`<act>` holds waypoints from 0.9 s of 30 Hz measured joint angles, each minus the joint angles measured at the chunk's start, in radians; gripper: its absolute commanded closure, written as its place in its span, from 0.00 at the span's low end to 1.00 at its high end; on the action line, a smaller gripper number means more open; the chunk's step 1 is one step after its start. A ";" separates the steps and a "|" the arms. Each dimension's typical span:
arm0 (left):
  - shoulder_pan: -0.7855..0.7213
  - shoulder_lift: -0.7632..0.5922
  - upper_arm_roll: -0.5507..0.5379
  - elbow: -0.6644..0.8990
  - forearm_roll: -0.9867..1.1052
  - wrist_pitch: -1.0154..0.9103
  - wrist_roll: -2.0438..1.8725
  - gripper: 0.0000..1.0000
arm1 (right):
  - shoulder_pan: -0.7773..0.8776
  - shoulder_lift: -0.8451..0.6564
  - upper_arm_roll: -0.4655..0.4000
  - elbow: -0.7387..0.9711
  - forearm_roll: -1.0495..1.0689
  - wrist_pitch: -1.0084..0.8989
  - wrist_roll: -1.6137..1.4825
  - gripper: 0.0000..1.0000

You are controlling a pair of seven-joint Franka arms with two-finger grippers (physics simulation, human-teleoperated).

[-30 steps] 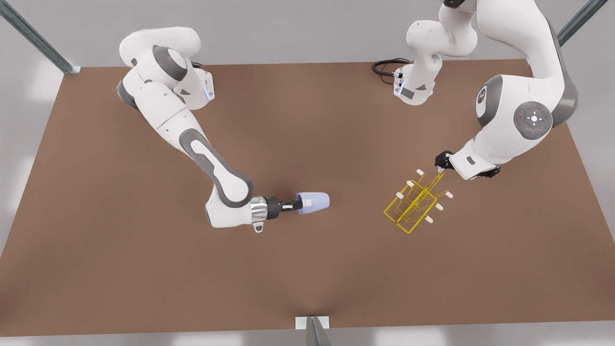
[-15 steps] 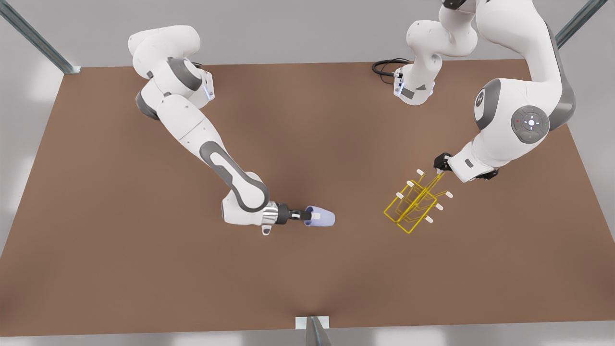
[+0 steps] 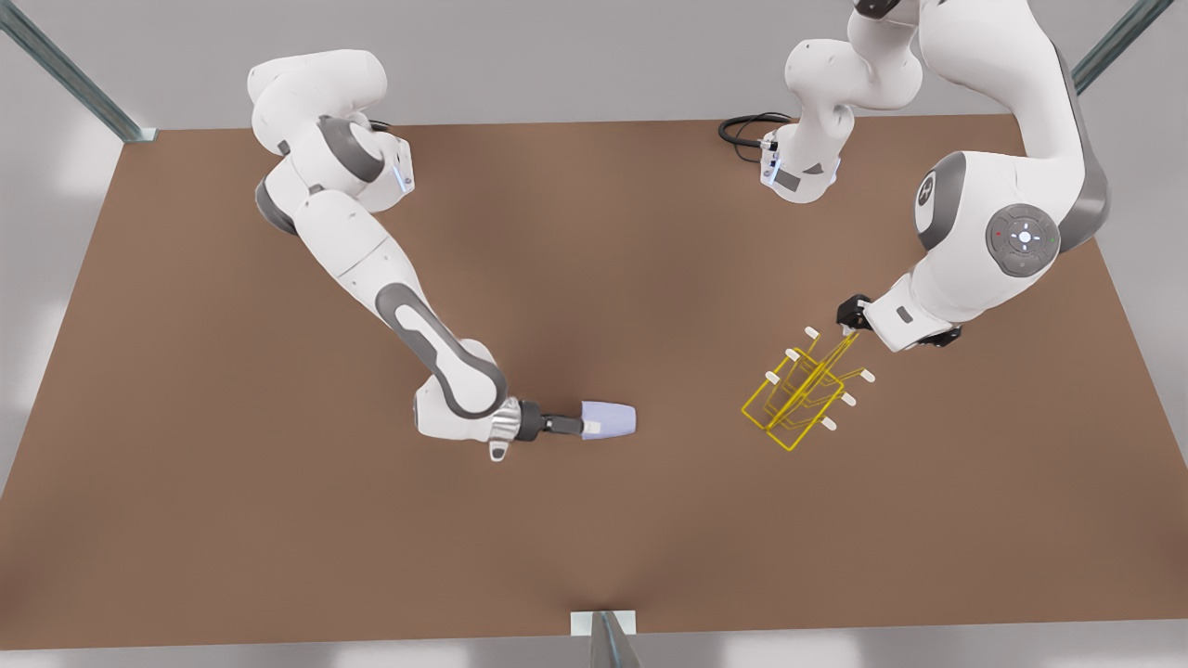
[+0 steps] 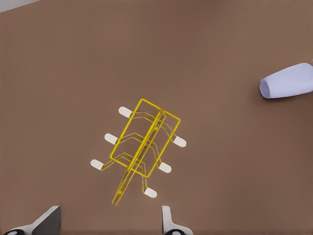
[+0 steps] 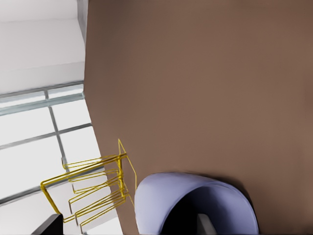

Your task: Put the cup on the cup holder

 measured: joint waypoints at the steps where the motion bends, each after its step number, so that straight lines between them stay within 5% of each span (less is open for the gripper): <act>1: 0.000 0.000 0.000 0.000 0.000 0.000 0.000 0.00 | -0.017 -0.004 -0.001 -0.025 -0.001 -0.003 -0.007 0.00; 9: 0.015 0.017 -0.033 0.003 0.001 0.002 -0.001 0.00 | -0.146 -0.148 0.007 -0.159 -0.062 -0.085 -0.045 0.00; 11: -0.058 0.084 -0.098 0.023 0.001 0.002 0.001 0.00 | -0.252 -0.270 0.009 -0.096 -0.313 -0.182 -0.018 0.00; 14: -0.330 0.233 -0.124 0.101 -0.035 0.033 0.010 0.00 | -0.350 -0.414 -0.001 0.232 -0.866 -0.508 0.036 0.00; 16: -0.390 0.343 -0.127 0.176 -0.062 0.080 0.041 0.00 | -0.327 -0.615 -0.087 0.171 -1.134 -0.663 0.067 0.00; 19: -0.386 0.542 -0.126 0.354 -0.081 0.169 0.135 0.00 | -0.314 -0.788 -0.165 0.013 -1.295 -0.783 0.116 0.00; 27: -0.378 0.735 -0.125 0.452 -0.091 0.466 0.426 0.00 | -0.334 -0.813 -0.179 0.076 -1.406 -0.997 0.294 0.00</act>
